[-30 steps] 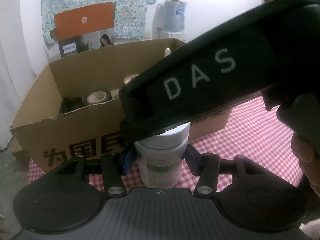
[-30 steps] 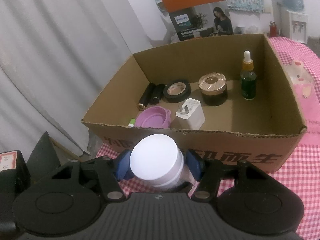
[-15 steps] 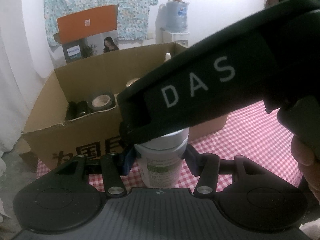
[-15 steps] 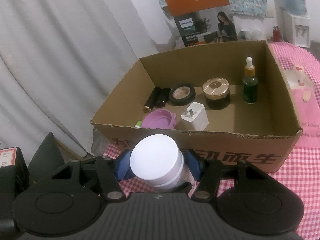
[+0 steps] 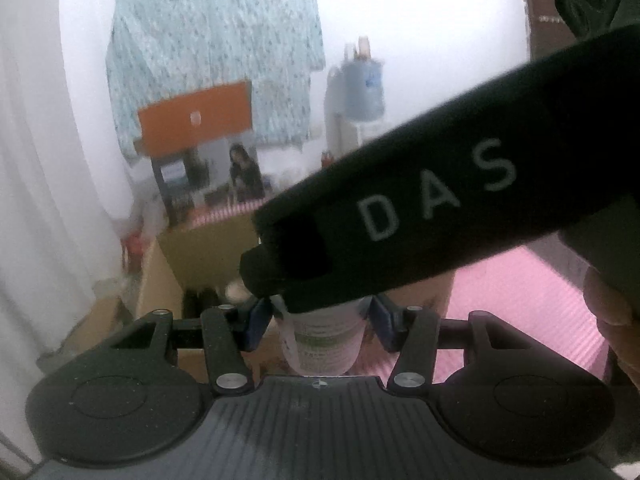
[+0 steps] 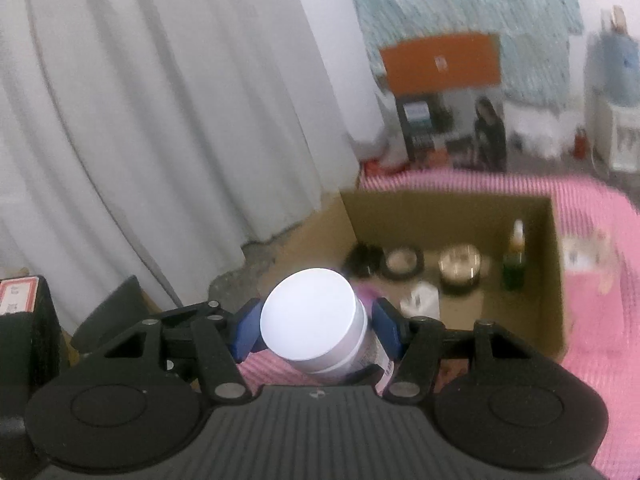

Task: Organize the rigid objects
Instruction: 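Lift the white pill bottle and carry it over the box, then lower the pill bottle into the box and open the right tool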

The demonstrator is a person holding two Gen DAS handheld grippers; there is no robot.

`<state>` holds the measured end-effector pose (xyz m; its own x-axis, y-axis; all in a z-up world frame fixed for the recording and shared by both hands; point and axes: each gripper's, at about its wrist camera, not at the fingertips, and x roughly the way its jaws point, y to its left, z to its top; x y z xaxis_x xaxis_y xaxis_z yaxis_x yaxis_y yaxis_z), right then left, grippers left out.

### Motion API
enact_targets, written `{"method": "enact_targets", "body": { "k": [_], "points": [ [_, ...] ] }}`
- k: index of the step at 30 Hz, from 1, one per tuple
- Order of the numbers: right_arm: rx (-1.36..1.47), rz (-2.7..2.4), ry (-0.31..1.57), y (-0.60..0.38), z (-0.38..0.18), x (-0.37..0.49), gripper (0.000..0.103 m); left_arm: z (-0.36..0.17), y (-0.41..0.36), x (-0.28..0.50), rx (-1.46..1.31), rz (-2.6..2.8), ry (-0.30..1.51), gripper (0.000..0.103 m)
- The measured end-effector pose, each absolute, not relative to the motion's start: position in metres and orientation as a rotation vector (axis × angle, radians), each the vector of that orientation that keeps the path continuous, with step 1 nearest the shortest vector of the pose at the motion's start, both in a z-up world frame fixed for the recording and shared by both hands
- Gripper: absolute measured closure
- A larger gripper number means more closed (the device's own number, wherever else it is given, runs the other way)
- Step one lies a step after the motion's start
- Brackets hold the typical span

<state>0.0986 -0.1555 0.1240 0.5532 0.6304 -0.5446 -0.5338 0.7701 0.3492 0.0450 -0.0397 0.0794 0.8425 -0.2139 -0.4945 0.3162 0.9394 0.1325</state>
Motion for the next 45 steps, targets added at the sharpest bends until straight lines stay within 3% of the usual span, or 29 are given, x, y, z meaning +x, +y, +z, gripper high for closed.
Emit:
{"method": "enact_targets", "body": {
  "k": [11,21,33,42,45],
  "points": [
    [0.108,0.673,0.696,-0.174,0.159,0.161,0.040,0.100,-0.054,0.121,0.157,-0.382,0.538,0.050],
    [0.144,0.643,0.894,-0.190,0.096,0.253,0.040,0.047,-0.062,0.205,0.072,-0.410,0.782,0.050],
    [0.126,0.637,1.019,-0.195,0.042,0.275,0.043,0.026,-0.072,0.228,0.038,-0.418,0.945,0.046],
    [0.084,0.604,1.015,-0.199,0.043,0.274,0.041,0.031,-0.076,0.220,0.057,-0.439,0.890,0.029],
    [0.098,0.601,0.992,-0.202,0.048,0.270,0.035,0.035,-0.075,0.216,0.066,-0.440,0.850,0.018]
  ]
}}
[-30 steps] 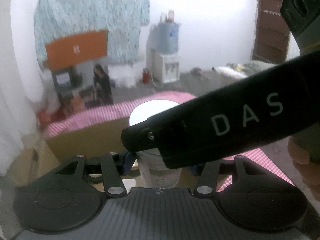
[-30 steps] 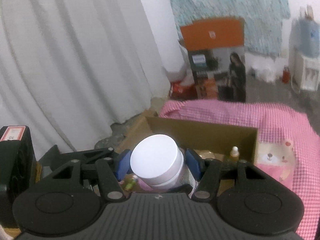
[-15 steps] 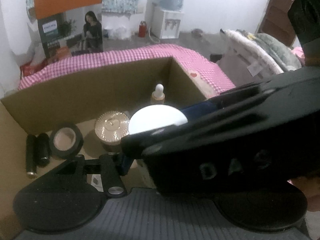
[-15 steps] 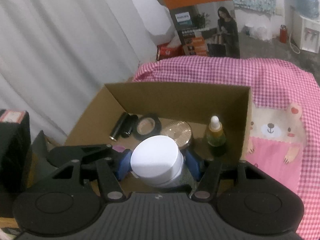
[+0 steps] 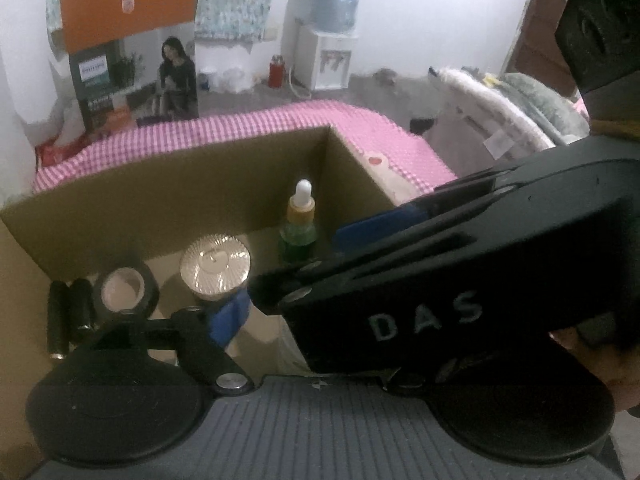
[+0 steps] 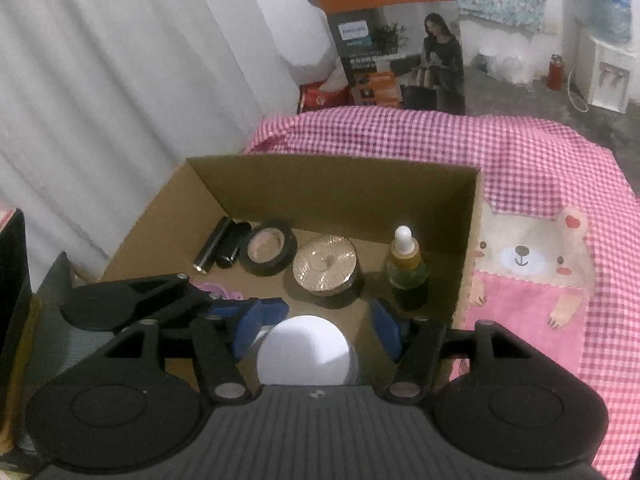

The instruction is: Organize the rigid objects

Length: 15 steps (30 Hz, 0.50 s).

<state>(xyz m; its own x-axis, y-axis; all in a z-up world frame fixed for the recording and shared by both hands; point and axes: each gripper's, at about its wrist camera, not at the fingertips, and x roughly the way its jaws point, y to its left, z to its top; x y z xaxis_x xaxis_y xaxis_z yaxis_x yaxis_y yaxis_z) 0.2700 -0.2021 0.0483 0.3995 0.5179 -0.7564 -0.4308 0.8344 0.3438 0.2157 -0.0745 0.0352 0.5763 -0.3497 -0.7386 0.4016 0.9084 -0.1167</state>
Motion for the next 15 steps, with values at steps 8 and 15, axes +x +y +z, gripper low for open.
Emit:
{"method": "enact_targets", "body": {
  "k": [8,15],
  "points": [
    [0.141,0.543,0.809,-0.221,0.097,0.230,0.005,0.068,-0.060,0.176,0.076,-0.422,0.719,0.000],
    [0.143,0.450,0.599,-0.229,0.140,0.160,0.000,0.092,-0.032,0.136,0.128,-0.249,0.673,0.000]
  ]
}}
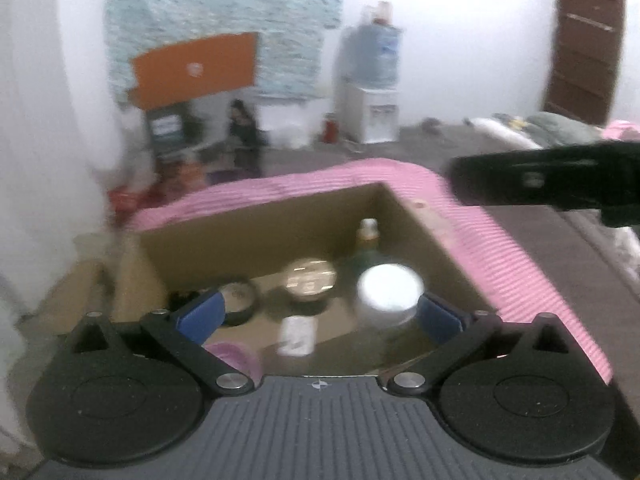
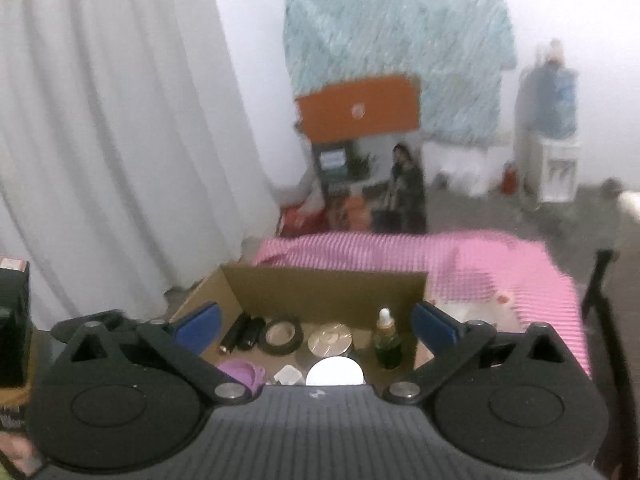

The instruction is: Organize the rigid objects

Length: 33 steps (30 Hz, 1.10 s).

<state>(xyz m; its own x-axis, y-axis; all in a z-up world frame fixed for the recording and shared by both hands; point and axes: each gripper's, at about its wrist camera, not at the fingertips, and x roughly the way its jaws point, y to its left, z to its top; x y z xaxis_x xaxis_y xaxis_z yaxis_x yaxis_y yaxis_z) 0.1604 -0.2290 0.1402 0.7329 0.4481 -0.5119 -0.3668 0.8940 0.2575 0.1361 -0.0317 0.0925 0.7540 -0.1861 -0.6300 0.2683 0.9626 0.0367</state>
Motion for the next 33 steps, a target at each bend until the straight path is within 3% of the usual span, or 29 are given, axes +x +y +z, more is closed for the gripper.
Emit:
{"method": "enact_targets", "body": {
  "k": [12,18,33],
  "points": [
    [0.133,0.291,0.644,-0.190,0.104,0.104,0.000,0.080,0.014,0.117,0.102,-0.009,0.699,0.000],
    [0.105,0.237,0.757,-0.173,0.076,0.116,0.000,0.069,0.031,0.125,0.002,0.020,0.755,0.000],
    [0.073,0.242,0.809,-0.147,0.062,0.131,0.000,0.062,0.045,0.122,-0.006,0.038,0.802,0.000]
  ]
}}
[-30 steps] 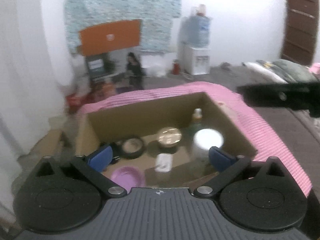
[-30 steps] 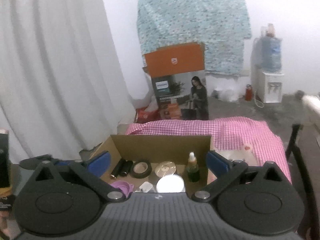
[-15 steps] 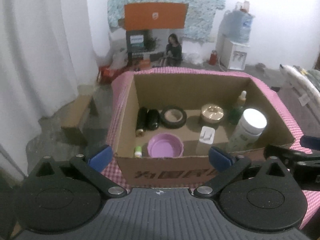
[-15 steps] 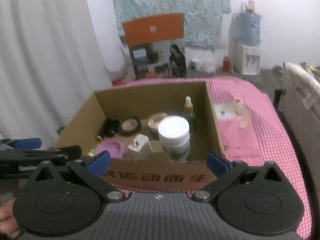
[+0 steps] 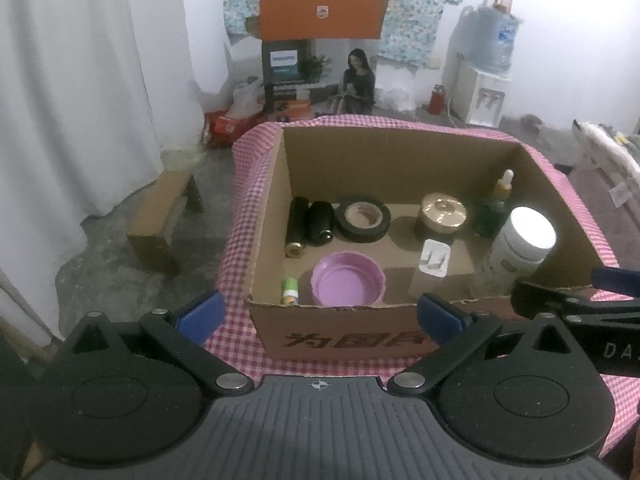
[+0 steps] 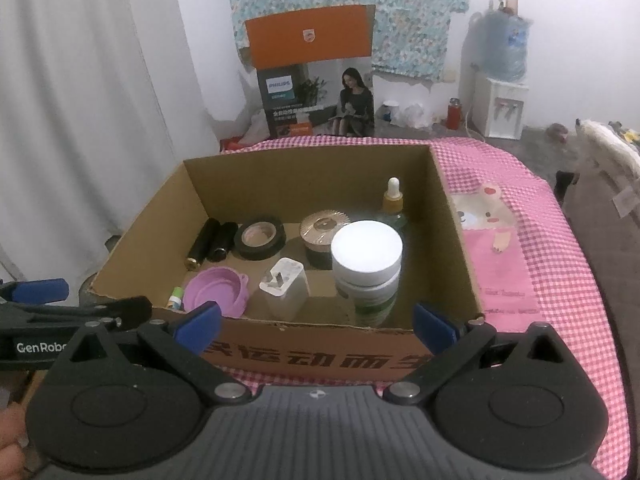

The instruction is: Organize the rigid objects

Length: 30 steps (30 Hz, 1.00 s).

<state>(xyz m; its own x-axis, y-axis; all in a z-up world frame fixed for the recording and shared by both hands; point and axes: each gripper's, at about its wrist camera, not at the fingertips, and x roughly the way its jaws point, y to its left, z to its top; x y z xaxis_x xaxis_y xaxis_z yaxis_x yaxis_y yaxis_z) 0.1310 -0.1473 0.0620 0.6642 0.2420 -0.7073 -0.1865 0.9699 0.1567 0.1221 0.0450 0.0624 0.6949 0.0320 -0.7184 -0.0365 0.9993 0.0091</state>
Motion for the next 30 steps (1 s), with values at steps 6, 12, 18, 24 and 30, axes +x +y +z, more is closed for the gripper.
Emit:
{"method": "enact_targets", "body": {
  "k": [6,12,18,24,30],
  "points": [
    [0.076,0.231,0.814,-0.1450,0.0620,0.1335,0.000,0.0632,0.0485,0.1231,-0.015,0.033,0.803,0.000],
    [0.073,0.216,0.819,-0.1435,0.0635,0.1332,0.000,0.0633,0.0481,0.1246,-0.014,0.032,0.810,0.000],
    [0.078,0.202,0.835,-0.1441,0.0629,0.1304,0.000,0.0622,0.0477,0.1254,-0.008,0.029,0.816,0.000],
    [0.079,0.192,0.834,-0.1459,0.0641,0.1290,0.000,0.0618,0.0473,0.1247,-0.010,0.025,0.817,0.001],
    [0.082,0.188,0.838,-0.1490,0.0648,0.1278,0.000,0.0609,0.0446,0.1246,-0.012,0.018,0.824,0.001]
  ]
}}
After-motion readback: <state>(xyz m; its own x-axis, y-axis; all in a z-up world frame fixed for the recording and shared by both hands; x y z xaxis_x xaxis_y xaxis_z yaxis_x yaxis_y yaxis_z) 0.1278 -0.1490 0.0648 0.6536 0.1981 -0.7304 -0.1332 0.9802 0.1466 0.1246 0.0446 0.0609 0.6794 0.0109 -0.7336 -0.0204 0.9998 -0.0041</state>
